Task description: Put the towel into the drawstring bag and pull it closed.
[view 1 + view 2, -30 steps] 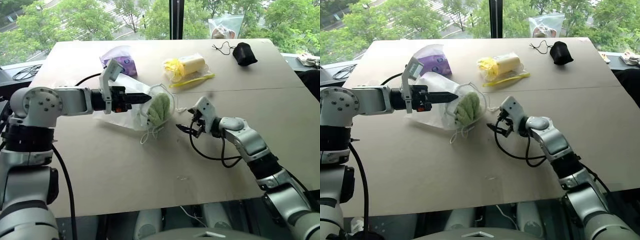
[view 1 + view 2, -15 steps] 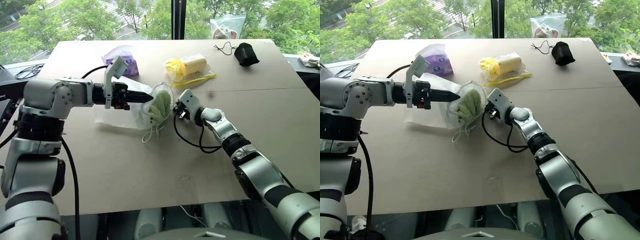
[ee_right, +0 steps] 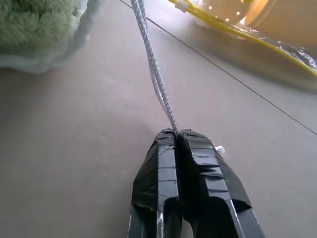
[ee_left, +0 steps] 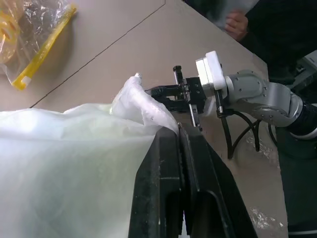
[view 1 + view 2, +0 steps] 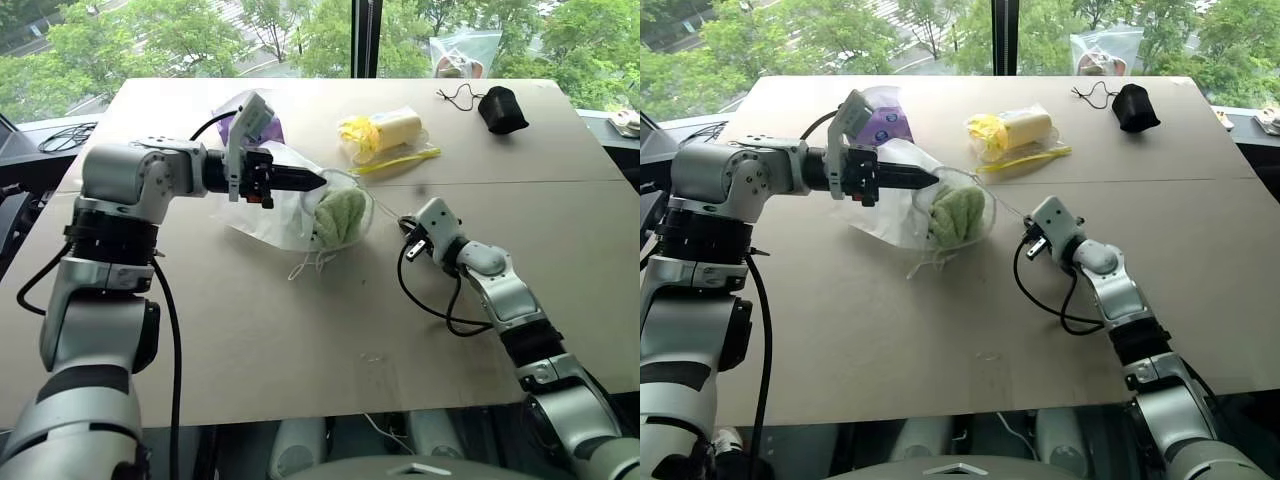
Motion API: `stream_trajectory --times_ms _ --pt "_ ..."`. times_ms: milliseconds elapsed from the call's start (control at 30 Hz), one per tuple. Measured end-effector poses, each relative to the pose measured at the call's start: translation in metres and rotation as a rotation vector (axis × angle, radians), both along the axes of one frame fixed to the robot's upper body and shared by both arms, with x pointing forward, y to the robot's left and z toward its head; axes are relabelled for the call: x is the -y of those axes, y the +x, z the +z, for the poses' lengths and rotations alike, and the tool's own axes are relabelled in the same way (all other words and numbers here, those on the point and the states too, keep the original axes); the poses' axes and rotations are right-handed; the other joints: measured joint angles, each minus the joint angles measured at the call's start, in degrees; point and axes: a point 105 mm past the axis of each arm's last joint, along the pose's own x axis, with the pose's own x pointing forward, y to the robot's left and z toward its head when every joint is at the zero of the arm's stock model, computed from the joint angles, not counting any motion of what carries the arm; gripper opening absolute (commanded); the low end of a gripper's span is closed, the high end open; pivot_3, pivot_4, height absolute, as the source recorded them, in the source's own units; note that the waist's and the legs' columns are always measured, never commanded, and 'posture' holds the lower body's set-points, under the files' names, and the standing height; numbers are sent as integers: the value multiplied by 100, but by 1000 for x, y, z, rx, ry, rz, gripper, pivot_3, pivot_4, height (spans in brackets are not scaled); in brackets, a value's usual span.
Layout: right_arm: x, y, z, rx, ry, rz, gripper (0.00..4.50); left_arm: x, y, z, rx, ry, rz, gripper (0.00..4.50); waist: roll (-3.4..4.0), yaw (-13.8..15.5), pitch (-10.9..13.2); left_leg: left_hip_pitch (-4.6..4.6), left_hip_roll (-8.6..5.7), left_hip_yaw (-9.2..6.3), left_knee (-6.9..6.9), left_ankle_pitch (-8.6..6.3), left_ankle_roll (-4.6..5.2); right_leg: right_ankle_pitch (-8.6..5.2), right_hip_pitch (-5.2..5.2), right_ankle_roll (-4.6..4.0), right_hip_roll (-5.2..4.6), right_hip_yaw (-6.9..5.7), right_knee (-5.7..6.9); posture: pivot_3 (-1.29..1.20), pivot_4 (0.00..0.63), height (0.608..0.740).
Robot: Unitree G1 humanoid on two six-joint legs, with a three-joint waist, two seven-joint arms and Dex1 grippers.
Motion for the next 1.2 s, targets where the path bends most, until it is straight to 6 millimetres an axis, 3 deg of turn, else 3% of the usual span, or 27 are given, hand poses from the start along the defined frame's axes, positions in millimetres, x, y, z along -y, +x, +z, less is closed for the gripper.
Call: stream_trajectory --times_ms 133,267,300,333,500,567,667,767,833,933,1167,1200 --pt "9 -42 3 -76 11 -19 39 24 11 0 55 -15 -70 0 7 0 5 -8 0 -9 2 -12 20 -12 -6 17 6 -9 1 0 150 740" --pt "1 -60 21 -79 34 -17 39 45 20 0 137 -28 -112 0 7 -91 5 -9 1 -4 7 -14 24 -13 -15 21 9 -12 7 0 150 740" --pt "-4 -64 29 -66 49 -13 0 47 22 -3 149 -21 -119 555 8 -126 5 -7 1 -3 7 -14 24 -13 -15 21 11 -15 8 0 150 740" --pt "-5 -66 32 -63 54 -11 0 46 22 -4 155 -18 -124 827 8 -148 5 -7 3 -2 6 -14 24 -13 -18 21 13 -14 9 0 150 740" --pt "-7 -70 35 -87 74 -47 0 26 13 -17 192 -34 -120 2937 8 -150 5 -9 8 -11 5 -14 22 -10 -23 17 22 20 6 0 150 740" --pt "-8 -71 36 -88 78 -47 0 10 3 -23 181 -36 -83 2937 8 -163 5 -11 21 -5 4 -14 22 -10 -26 16 21 28 4 0 150 740" --pt "-4 -73 35 -94 67 -55 0 -14 -31 -38 131 -4 -72 2937 9 -170 5 -8 25 -6 4 -13 20 -10 -25 17 16 34 2 0 150 740" --pt "0 -72 36 -97 59 -57 0 -11 -57 -70 97 51 -73 2937 8 -90 3 -3 17 -9 4 -16 24 -11 -17 18 6 25 3 0 150 740" --pt "2 -72 38 -94 50 -49 0 0 -68 -100 67 84 -62 2937 8 -17 3 7 7 -11 7 -16 28 -13 -4 18 1 24 5 0 150 740" --pt "5 -71 42 -88 39 -41 0 18 -65 -128 77 110 -5 2937 7 51 3 12 0 -29 20 -13 36 -20 12 5 4 14 6 0 150 740" --pt "13 -70 40 -103 20 -49 0 56 -24 -146 225 143 118 2937 12 41 -4 27 -23 -39 20 -10 42 -10 32 19 5 12 6 0 150 740" --pt "12 -70 40 -105 24 -45 0 58 -21 -148 231 160 126 2721 12 33 -4 28 -22 -40 20 -10 42 -10 32 20 7 12 6 0 150 740"
